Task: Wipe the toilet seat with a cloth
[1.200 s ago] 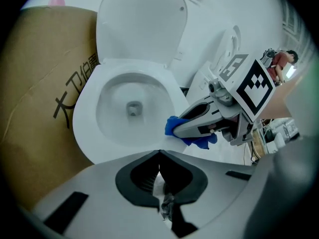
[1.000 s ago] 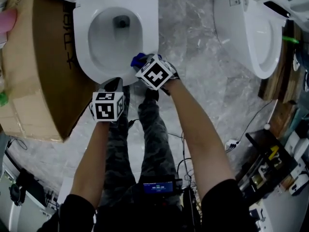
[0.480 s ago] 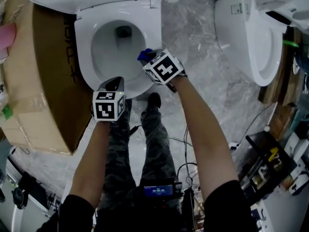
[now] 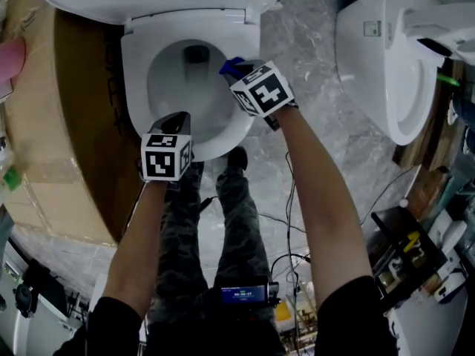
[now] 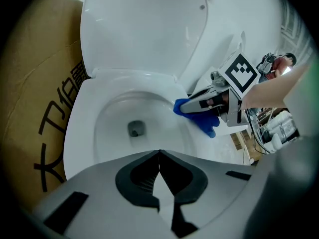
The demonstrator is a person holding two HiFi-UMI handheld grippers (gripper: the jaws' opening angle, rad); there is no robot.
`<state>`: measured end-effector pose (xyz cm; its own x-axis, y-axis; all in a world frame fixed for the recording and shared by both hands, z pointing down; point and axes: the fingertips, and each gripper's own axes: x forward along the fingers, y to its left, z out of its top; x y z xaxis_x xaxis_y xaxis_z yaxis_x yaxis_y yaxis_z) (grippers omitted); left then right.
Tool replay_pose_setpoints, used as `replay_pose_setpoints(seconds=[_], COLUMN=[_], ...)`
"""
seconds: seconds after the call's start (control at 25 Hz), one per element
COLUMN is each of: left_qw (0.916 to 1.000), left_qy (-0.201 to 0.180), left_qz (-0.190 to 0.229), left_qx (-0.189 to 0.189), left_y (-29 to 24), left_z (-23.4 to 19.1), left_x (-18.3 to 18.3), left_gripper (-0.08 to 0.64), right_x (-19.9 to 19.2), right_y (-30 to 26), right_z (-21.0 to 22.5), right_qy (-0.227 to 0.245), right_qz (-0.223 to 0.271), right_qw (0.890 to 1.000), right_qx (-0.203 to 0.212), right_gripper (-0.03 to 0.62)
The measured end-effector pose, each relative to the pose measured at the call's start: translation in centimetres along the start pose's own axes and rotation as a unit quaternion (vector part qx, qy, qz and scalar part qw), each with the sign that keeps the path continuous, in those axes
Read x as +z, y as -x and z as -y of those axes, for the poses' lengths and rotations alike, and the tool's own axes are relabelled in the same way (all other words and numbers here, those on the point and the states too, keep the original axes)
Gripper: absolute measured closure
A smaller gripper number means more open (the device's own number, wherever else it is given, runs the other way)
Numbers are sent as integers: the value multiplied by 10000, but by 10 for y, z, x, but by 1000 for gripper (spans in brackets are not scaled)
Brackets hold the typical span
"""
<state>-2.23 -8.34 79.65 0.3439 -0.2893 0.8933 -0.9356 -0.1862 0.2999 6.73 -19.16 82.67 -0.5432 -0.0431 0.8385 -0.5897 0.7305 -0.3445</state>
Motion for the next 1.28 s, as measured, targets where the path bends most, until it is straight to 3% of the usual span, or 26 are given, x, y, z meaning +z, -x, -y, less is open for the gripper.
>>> replay_pose_setpoints(seconds=[0.64, 1.28], left_qw=[9998, 9994], left_qy=[37, 274], left_qz=[162, 171], left_qx=[-84, -122], left_y=[-12, -6], left_z=[-35, -69], left_x=[56, 59], left_gripper=[548, 548], right_x=[76, 139], right_y=[-14, -45], right_z=[25, 0], right_qy=[162, 864], right_qz=[240, 202], right_qw=[9993, 9958], right_qx=[232, 210], right_gripper=[534, 534])
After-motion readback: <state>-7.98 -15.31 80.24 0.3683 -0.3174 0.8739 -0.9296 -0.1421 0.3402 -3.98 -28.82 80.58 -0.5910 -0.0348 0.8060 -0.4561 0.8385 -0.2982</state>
